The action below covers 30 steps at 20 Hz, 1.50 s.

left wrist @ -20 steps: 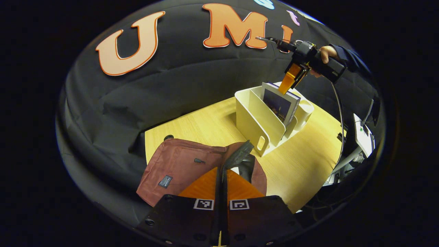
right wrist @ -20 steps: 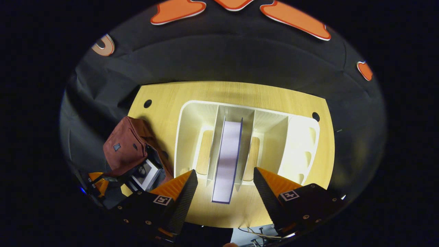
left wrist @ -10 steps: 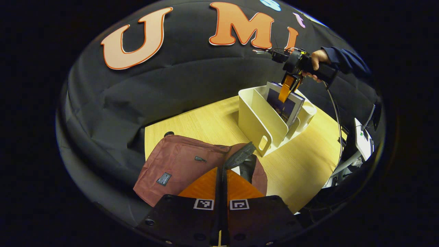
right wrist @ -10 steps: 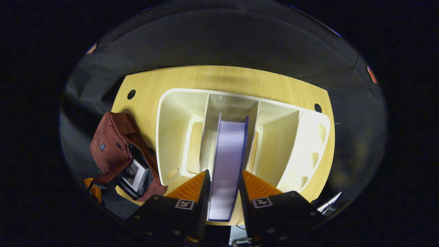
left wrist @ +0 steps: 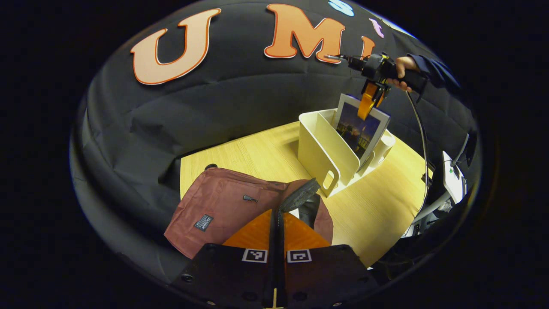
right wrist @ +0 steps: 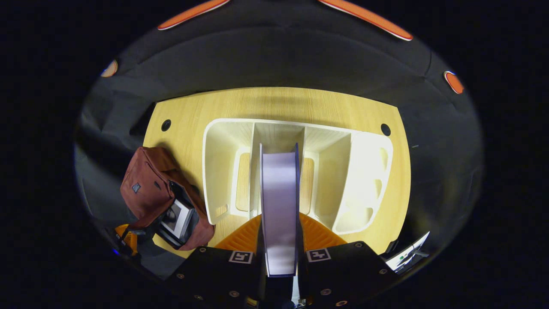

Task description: Open the schoolbag, grab two books from the bookshelf and put them into the schoolbag.

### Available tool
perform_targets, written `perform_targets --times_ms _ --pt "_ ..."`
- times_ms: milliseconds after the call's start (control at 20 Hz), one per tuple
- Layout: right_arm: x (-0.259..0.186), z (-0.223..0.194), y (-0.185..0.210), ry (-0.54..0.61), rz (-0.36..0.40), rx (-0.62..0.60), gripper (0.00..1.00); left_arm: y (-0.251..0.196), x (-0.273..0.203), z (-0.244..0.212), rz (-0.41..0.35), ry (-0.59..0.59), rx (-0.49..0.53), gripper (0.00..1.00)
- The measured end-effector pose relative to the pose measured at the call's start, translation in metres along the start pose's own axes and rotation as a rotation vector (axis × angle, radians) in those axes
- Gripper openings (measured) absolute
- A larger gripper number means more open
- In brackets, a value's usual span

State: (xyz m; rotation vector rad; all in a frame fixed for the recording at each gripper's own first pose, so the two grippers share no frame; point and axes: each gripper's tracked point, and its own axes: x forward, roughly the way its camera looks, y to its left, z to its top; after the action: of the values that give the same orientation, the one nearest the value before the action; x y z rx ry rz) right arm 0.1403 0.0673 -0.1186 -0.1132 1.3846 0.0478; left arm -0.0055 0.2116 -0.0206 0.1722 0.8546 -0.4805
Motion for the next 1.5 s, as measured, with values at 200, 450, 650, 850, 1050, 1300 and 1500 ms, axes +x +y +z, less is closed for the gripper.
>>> perform_targets --times_ms 200,450,650,850,1050,1300,1500 --pt "-0.054 -0.003 -0.005 -0.066 0.011 -0.015 0.31 -0.001 -0.001 0.002 -0.001 -0.009 0.0 0.03" --pt "-0.109 -0.025 -0.01 -0.105 0.046 -0.019 0.3 -0.004 -0.003 0.001 -0.007 -0.011 0.005 0.03" --pt "-0.135 -0.048 -0.019 -0.14 0.051 -0.005 0.3 -0.006 -0.001 0.003 -0.015 -0.014 0.009 0.02" --pt "-0.14 -0.067 -0.005 -0.194 0.129 0.037 0.3 -0.008 -0.002 0.003 -0.015 -0.006 0.027 0.03" --pt "-0.125 -0.092 0.029 -0.203 0.297 0.111 0.3 -0.009 -0.003 0.004 -0.012 -0.002 0.04 0.03" --pt "-0.095 -0.122 0.067 -0.202 0.437 0.154 0.29 -0.009 -0.005 0.006 -0.012 0.003 0.037 0.03" --pt "-0.076 -0.141 0.096 -0.204 0.576 0.214 0.27 -0.006 -0.008 0.009 -0.008 0.005 0.039 0.03"
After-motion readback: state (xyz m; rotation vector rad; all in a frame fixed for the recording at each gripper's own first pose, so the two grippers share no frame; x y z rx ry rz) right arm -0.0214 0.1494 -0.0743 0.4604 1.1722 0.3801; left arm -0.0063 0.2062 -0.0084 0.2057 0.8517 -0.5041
